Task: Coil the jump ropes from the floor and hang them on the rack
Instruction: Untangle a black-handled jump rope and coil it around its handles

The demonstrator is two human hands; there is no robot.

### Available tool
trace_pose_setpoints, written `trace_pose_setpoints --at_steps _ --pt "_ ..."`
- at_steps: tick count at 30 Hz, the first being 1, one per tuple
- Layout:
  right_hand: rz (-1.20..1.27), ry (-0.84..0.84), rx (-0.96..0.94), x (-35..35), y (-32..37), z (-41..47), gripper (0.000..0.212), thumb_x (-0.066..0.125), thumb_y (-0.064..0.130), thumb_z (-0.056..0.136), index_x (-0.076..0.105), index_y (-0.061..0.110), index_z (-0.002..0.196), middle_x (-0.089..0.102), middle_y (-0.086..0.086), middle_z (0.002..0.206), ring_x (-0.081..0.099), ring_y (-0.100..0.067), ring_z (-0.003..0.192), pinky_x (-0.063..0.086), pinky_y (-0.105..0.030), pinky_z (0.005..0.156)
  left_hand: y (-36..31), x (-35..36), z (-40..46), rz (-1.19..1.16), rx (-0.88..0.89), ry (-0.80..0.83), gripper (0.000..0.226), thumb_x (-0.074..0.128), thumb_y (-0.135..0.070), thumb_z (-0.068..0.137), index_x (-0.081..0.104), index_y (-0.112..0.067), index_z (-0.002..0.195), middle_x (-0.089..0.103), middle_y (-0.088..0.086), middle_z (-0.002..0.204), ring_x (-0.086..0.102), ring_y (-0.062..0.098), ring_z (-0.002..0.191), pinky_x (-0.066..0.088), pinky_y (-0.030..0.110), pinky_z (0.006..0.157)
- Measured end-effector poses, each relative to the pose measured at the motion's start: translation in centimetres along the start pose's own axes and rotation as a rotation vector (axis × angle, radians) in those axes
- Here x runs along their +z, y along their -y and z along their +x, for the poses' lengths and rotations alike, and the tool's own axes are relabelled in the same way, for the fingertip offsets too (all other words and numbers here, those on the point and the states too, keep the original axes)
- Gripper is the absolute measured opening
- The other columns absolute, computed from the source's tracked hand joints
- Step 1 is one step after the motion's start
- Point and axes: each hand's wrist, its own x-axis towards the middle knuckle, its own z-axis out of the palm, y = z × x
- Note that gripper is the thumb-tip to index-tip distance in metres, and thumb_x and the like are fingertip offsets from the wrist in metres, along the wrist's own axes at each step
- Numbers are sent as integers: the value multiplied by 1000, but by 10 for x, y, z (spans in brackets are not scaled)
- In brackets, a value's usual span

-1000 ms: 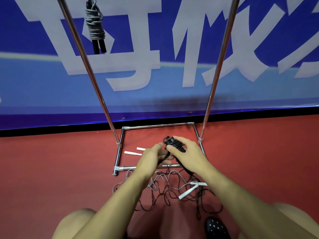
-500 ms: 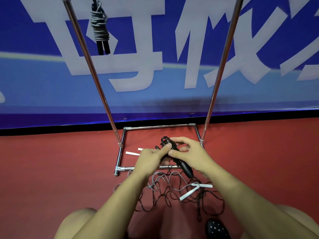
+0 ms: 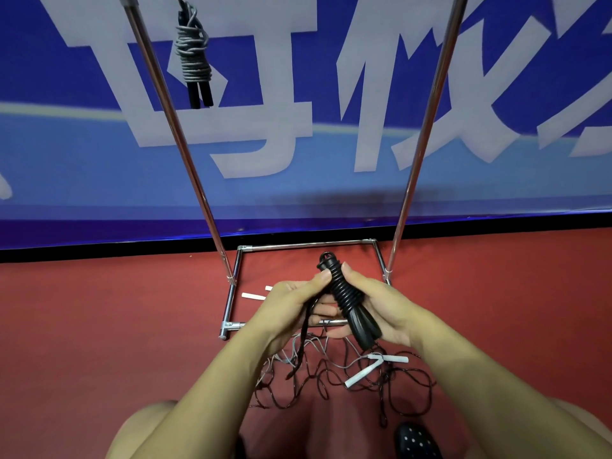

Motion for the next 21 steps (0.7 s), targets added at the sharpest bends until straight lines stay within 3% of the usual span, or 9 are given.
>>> trace_pose_setpoints --at_steps 2,5,7,9,11,13,16,18,21 --pt "-38 -25 -36 0 2 -2 53 51 51 94 67 10 125 76 -15 110 75 -25 97 63 -40 64 -3 -1 -3 71 -30 -12 54 70 -51 86 76 -2 107 76 10 94 66 10 65 47 19 52" --pt "-103 -56 -108 -2 7 -3 45 52 43 100 64 13 130 73 -12 123 73 -32 107 61 -34 55 -3 -4 -4 125 -64 -94 61 75 -62 76 68 -8 103 63 6 89 52 12 58 47 24 47" --pt "-106 -86 -143 -6 10 -2 43 50 42 103 63 12 130 73 -7 124 74 -34 106 59 -31 53 0 -3 -6 177 -138 -114 68 64 -73 81 64 -15 116 55 2 97 48 13 57 46 24 48" --pt "-101 -122 -174 -8 15 -2 44 47 44 104 65 11 126 74 -5 123 75 -32 101 57 -29 53 3 -1 -8 128 -228 -60 80 46 -83 85 61 -19 132 59 5 104 51 13 55 43 22 44" --pt "-109 -131 -208 -9 17 0 46 46 48 103 74 14 116 71 -15 127 74 -27 89 55 -28 55 5 -2 -6 21 -287 45 91 32 -85 88 60 -5 123 67 13 102 52 13 49 40 20 37" --pt "-87 -126 -237 -11 17 1 46 47 49 103 81 19 106 62 -31 131 67 -22 75 55 -29 55 6 -3 -4 -85 -302 171 82 27 -75 97 67 -4 106 71 16 97 49 12 44 35 17 32" --pt "-28 -121 -263 -14 16 2 46 46 49 102 82 20 103 55 -38 135 62 -18 68 53 -28 54 4 0 -4 -240 -272 285 58 39 -49 99 75 -4 96 72 13 83 42 9 36 21 16 35" --pt "9 -116 -283 -17 18 2 50 48 50 99 78 12 111 62 -29 133 62 -16 66 52 -27 51 2 2 -4 -286 -226 290 46 45 -37 99 75 -3 99 69 7 73 39 6 34 17 18 39" --pt "5 -110 -309 -22 22 0 53 46 49 99 66 6 123 71 -11 129 64 -12 65 53 -26 48 -4 5 -5 -331 -184 217 32 58 -29 94 75 -3 100 70 4 73 53 6 41 38 15 38"
